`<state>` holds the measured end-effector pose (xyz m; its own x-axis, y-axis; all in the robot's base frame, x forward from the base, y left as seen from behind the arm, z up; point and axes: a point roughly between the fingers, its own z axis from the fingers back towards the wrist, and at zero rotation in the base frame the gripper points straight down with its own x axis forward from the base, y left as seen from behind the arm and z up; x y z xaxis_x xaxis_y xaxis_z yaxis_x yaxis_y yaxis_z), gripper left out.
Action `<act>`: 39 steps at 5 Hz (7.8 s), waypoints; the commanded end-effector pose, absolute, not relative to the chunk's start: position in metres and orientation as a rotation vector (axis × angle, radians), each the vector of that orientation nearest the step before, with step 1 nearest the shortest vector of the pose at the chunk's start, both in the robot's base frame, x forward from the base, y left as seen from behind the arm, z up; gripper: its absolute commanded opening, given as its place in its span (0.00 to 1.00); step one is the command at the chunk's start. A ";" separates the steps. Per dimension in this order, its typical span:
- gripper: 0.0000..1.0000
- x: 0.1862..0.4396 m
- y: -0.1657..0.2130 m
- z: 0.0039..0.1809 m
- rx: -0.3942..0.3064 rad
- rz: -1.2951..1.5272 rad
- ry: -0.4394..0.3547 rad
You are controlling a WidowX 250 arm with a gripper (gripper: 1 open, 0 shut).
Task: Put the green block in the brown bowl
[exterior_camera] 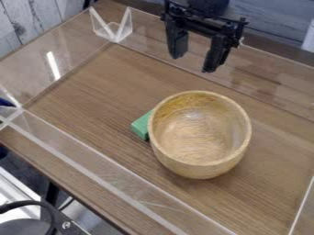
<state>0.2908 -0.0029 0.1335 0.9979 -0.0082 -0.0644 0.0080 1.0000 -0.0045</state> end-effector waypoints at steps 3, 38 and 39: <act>1.00 0.238 0.055 0.117 -0.004 0.050 0.080; 0.00 0.226 0.090 -0.005 -0.018 0.039 0.097; 0.00 0.222 0.094 -0.005 -0.011 0.042 0.109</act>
<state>0.2509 0.0783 0.0198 1.0000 -0.0040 -0.0037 0.0040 1.0000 -0.0035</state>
